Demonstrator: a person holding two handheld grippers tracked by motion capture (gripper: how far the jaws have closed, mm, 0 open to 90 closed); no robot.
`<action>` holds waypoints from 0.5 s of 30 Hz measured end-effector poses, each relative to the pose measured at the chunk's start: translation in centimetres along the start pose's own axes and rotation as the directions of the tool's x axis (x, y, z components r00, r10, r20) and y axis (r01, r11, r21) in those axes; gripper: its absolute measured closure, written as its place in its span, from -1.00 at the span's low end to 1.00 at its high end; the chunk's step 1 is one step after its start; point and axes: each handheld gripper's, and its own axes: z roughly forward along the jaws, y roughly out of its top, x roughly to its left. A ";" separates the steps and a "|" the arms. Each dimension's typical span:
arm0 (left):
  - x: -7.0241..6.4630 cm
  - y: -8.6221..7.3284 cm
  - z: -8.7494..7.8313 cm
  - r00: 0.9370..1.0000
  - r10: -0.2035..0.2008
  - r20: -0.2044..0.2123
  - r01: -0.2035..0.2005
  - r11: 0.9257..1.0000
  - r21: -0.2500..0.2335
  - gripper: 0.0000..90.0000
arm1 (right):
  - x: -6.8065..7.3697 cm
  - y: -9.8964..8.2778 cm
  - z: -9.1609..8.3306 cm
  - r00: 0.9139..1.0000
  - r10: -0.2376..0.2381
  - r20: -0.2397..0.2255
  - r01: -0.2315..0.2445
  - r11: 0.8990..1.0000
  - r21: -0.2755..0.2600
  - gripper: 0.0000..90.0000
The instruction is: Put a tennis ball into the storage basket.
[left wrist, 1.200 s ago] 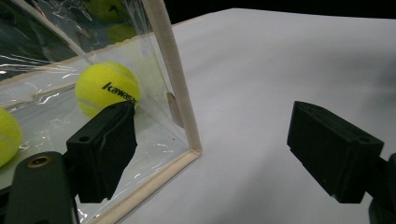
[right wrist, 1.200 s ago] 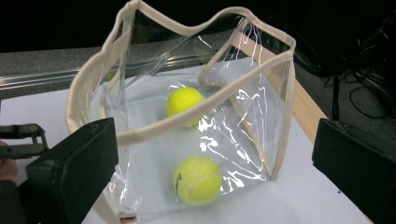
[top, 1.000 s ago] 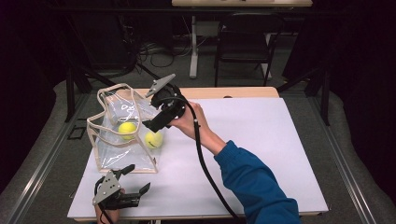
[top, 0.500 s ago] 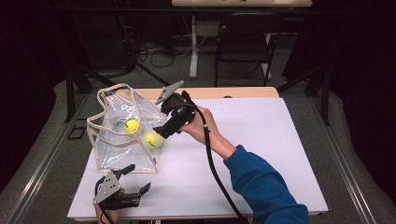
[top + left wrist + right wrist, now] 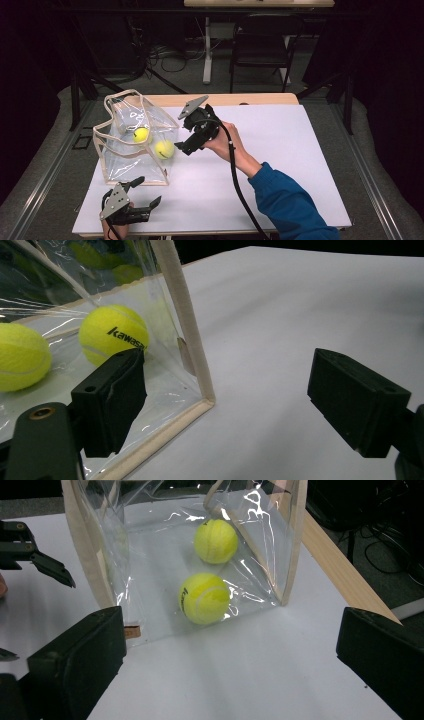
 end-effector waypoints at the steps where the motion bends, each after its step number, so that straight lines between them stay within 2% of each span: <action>1: 0.0 0.0 0.0 1.000 0.000 0.000 0.000 1.000 0.001 -0.64 | 0.1 -0.3 -0.1 1.000 0.003 0.002 -0.003 1.000 0.003 -1.00; 15: -0.1 0.0 0.1 1.000 -0.001 0.001 0.001 1.000 0.005 -0.64 | -0.1 -3.3 -1.3 0.999 0.031 0.022 -0.032 0.999 0.030 -1.00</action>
